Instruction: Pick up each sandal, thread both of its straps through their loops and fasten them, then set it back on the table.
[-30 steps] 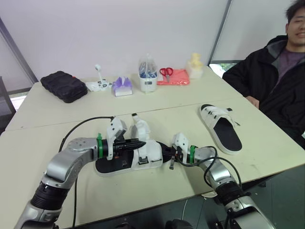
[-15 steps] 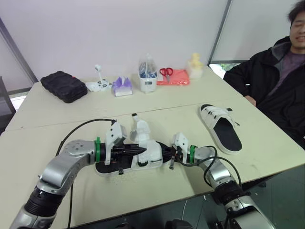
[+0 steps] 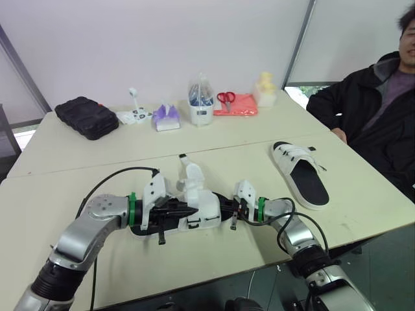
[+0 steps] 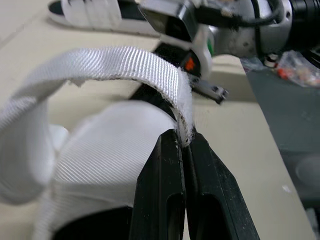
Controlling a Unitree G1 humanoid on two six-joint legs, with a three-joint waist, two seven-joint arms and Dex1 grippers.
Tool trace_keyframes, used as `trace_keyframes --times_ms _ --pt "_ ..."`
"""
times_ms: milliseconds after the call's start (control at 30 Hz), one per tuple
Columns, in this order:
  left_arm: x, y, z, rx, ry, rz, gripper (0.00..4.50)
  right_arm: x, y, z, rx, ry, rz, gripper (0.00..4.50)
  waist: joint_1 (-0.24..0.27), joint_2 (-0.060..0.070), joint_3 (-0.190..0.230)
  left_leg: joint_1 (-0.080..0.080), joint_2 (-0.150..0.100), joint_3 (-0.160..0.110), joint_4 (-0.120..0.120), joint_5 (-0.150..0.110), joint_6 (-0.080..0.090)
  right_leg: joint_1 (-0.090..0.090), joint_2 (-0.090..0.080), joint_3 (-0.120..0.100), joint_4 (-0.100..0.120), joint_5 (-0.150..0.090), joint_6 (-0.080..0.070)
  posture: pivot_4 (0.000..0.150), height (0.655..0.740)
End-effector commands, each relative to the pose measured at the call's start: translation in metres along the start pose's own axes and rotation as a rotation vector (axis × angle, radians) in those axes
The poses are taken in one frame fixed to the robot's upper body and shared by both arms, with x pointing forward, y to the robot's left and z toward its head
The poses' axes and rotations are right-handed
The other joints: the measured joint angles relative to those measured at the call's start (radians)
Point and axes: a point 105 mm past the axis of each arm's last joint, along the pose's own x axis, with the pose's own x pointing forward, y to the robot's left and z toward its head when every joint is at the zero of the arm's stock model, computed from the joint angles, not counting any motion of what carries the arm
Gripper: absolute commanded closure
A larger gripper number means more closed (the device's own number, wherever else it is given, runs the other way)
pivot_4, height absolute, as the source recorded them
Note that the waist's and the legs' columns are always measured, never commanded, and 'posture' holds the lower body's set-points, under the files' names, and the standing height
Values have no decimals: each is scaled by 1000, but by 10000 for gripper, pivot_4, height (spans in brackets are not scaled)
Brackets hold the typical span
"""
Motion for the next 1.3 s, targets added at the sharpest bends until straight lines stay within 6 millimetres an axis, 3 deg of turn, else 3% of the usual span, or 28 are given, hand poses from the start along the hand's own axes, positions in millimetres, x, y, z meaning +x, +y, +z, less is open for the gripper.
trace_keyframes --times_ms 33,100,200,267,367,533,733,867,1300 --pt "-3 1 8 22 -21 18 41931 2 29 -48 117 170 89 45000 0 0 0 0 0 0 0 0 0 0 0 0 0 0 0 1500 7400" --pt "-4 2 8 -1 -25 23 36442 3 29 -48 119 170 87 45000 0 0 0 0 0 0 0 0 0 0 0 0 0 0 0 1500 7400" --pt "-6 2 10 -19 -34 33 22238 2 30 -49 120 169 86 45000 0 0 0 0 0 0 0 0 0 0 0 0 0 0 0 1500 7400" --pt "-20 4 10 -77 -38 120 12969 -2 35 -53 125 177 87 45000 -2 0 0 0 0 0 0 0 0 0 0 0 0 0 0 1500 7400" --pt "-38 -15 2 -215 -34 133 12969 -5 34 -53 142 177 78 45000 1 1 0 0 0 -1 0 -1 2 0 0 0 1 0 1 1500 7400" --pt "-43 -52 -22 -312 57 69 12969 -6 35 -54 146 188 104 45000 6 0 -3 1 0 -2 0 -3 0 1 -2 0 2 -4 -1 1500 7400" --pt "-31 -49 -42 -311 103 111 12969 -3 36 -54 146 197 122 45000 9 0 -9 3 -1 -2 0 -4 -1 3 -4 0 0 -6 -5 1500 7400" --pt "-11 -38 -48 -295 71 106 12969 -1 37 -53 141 199 140 45000 9 0 -10 3 0 -1 0 -5 -2 3 -2 0 0 -7 -5 1500 7400" --pt "22 -39 -45 -282 37 30 12969 -7 44 -56 158 210 135 45000 9 1 -12 3 0 -1 0 -5 -2 3 -2 0 1 -8 -4 1500 7400"
